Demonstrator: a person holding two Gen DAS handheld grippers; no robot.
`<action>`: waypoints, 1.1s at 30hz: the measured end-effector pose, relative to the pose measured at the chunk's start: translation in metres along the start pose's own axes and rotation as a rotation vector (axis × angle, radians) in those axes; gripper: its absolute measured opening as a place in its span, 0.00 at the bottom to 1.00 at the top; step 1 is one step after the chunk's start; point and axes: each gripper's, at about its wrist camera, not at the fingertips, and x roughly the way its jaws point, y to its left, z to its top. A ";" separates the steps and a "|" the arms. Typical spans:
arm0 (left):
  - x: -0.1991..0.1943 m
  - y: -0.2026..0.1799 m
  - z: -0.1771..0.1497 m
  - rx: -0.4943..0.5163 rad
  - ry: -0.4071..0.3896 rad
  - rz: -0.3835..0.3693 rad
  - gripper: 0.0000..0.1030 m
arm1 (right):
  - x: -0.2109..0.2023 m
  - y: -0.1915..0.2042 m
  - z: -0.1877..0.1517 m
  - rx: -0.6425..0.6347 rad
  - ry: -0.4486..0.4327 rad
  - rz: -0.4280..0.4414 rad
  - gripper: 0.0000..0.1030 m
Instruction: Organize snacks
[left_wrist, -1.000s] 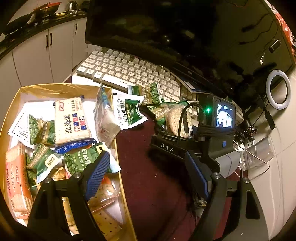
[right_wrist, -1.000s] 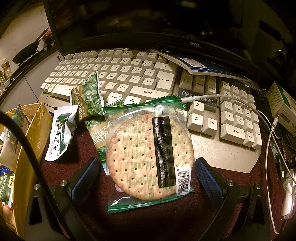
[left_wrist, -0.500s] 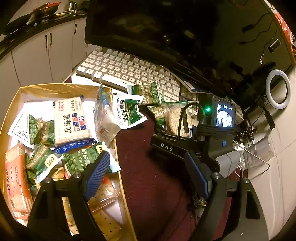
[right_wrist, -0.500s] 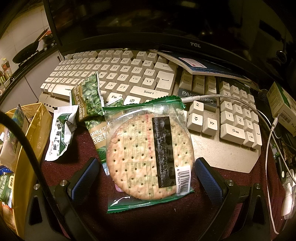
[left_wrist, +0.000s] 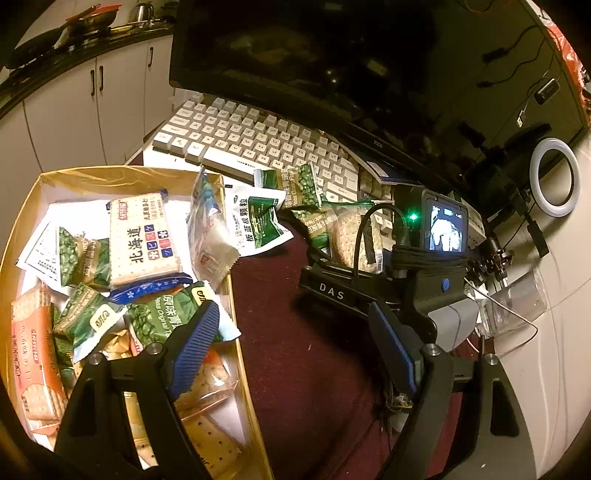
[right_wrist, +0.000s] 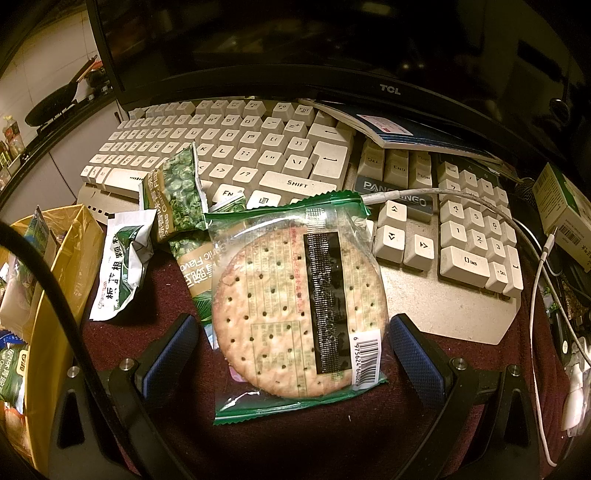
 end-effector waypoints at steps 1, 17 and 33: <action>0.000 0.000 0.000 -0.001 0.001 0.000 0.81 | 0.000 0.000 0.000 0.000 0.000 0.000 1.00; 0.001 0.001 0.000 0.002 0.008 -0.001 0.81 | 0.000 0.001 0.001 0.001 0.000 0.000 1.00; 0.002 0.003 -0.001 0.000 0.017 -0.004 0.81 | -0.001 0.001 0.001 0.001 0.000 -0.001 1.00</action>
